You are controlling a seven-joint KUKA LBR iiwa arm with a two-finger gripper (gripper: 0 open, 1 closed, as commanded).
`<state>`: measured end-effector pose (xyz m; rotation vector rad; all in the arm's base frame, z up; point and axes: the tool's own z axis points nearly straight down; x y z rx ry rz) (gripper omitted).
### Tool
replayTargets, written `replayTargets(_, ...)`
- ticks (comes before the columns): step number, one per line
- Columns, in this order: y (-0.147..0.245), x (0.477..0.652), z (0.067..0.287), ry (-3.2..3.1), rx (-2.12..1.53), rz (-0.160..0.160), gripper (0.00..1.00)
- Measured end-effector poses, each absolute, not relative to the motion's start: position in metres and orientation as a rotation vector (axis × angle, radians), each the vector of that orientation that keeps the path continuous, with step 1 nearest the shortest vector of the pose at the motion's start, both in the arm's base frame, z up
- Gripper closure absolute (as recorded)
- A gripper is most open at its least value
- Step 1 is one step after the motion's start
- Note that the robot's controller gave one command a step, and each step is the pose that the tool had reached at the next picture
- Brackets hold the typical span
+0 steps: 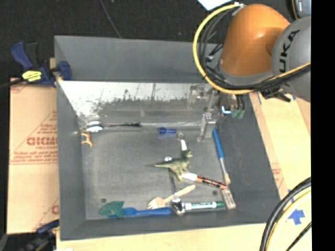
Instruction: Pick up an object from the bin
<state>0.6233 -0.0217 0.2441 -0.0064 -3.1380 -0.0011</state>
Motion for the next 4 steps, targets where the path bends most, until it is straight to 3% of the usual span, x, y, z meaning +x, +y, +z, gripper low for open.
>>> replayTargets(1,-0.022,0.625,0.249,-3.147,-0.006,0.0,0.0)
replayTargets(2,-0.025,0.55,0.116,-3.146,-0.143,-0.003,0.0)
replayTargets(3,0.006,0.651,0.165,-3.154,-0.291,-0.004,0.0)
replayTargets(4,-0.038,0.52,0.099,-3.097,-0.468,0.002,0.0)
